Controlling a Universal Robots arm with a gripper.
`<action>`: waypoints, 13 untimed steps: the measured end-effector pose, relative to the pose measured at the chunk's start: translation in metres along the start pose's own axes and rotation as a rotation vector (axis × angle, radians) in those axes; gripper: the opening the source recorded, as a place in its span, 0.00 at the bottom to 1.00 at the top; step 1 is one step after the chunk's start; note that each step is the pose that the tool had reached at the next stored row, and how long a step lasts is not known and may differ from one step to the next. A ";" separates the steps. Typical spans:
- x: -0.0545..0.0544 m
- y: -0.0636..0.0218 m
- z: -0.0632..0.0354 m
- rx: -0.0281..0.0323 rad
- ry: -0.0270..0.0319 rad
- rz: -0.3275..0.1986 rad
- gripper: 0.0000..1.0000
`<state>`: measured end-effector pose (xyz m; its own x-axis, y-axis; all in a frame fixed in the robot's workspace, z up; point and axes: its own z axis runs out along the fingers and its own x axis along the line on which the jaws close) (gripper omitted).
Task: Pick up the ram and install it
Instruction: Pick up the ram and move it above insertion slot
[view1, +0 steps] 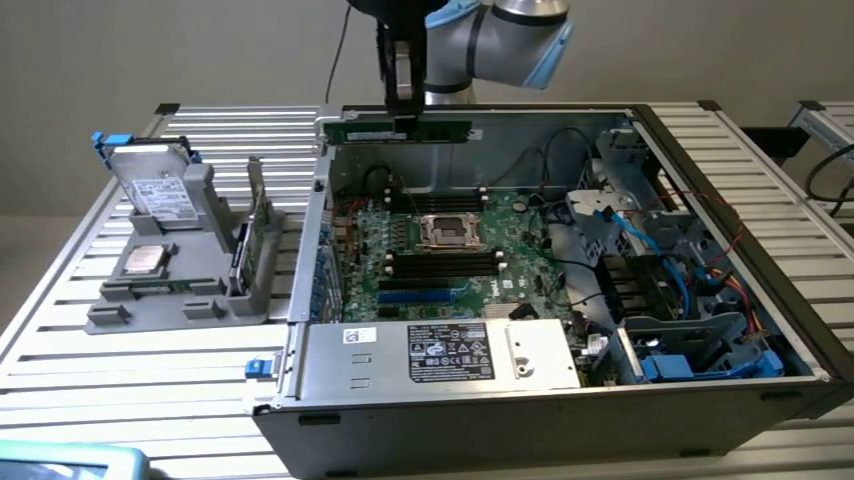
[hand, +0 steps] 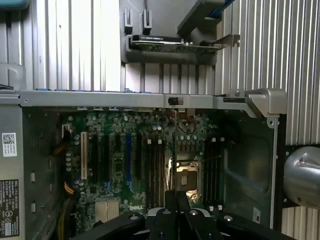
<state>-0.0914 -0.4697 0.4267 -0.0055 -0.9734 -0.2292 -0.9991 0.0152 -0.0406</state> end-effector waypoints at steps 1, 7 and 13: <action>0.000 -0.0046 0.0006 0.0000 -0.0007 0.000 0.12; 0.001 -0.0316 0.0082 0.0000 -0.0013 0.000 0.12; 0.004 -0.0581 0.0200 0.0000 0.0002 0.000 0.12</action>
<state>-0.0325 -0.4697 0.4087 -0.0055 -0.9734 -0.2290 -0.9991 0.0152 -0.0406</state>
